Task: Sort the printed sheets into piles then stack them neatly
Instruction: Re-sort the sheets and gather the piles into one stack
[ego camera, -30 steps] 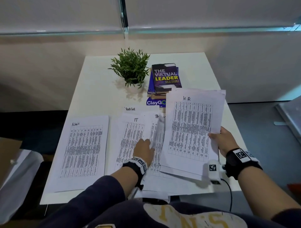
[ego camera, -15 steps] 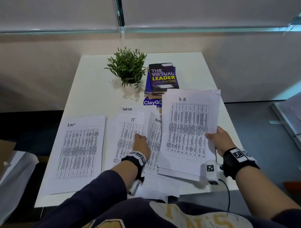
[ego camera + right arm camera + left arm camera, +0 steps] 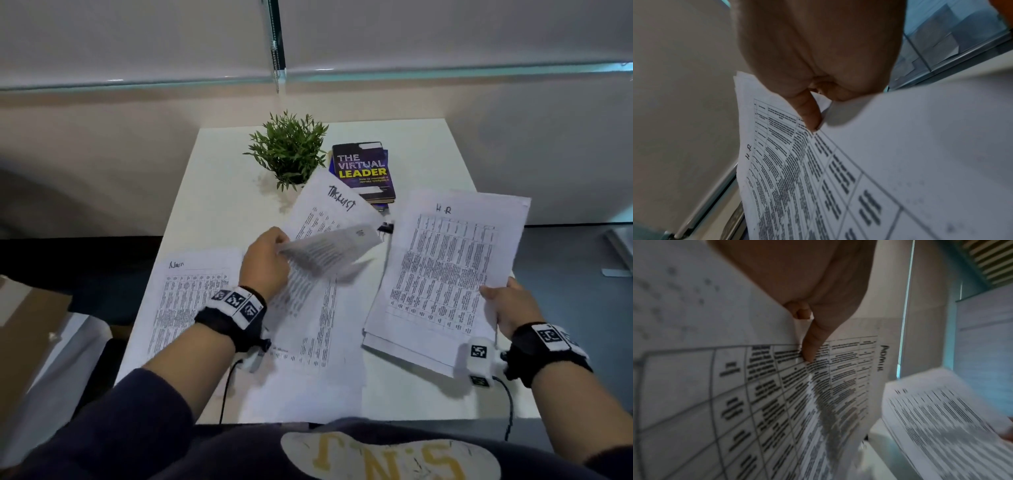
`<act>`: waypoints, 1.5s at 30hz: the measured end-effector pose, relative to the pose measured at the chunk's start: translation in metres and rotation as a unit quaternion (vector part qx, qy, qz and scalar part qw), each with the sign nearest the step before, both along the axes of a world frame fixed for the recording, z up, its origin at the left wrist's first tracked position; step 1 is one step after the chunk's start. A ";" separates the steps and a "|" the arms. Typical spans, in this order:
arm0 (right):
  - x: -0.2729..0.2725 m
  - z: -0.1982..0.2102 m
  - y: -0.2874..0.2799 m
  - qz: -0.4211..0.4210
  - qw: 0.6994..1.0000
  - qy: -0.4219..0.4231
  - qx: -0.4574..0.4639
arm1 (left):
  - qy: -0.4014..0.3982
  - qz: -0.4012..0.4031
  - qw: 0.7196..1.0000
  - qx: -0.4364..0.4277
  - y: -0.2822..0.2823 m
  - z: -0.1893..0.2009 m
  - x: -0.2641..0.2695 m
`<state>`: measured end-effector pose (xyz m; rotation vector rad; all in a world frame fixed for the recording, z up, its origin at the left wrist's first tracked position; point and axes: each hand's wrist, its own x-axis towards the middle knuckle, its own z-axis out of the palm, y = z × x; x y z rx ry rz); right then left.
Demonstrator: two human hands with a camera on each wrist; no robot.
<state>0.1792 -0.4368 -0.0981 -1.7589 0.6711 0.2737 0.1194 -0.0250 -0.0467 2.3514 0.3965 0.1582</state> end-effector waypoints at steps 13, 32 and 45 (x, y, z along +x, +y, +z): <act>0.007 0.014 0.080 0.121 0.988 -0.003 0.094 | 0.046 0.032 0.951 -0.303 -0.008 0.018 -0.014; -0.024 0.001 0.140 0.249 0.968 0.022 0.033 | 0.206 0.042 0.945 -0.251 -0.032 -0.055 -0.023; -0.010 -0.017 0.112 0.169 0.984 -0.020 -0.055 | 0.341 0.091 0.933 0.078 0.017 -0.117 -0.047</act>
